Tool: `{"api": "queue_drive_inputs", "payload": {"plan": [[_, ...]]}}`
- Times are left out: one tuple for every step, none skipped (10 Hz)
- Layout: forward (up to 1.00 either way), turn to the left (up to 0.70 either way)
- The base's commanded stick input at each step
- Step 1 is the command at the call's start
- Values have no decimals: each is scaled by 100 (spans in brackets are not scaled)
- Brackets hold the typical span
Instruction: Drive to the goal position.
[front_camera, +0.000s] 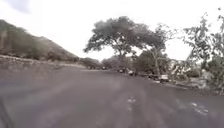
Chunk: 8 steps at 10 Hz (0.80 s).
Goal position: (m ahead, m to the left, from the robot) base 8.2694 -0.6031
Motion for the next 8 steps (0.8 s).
{"api": "queue_drive_inputs", "payload": {"plan": [[70,0],[70,0],[70,0],[70,0],[70,0],[70,0],[70,0],[70,7]]}}
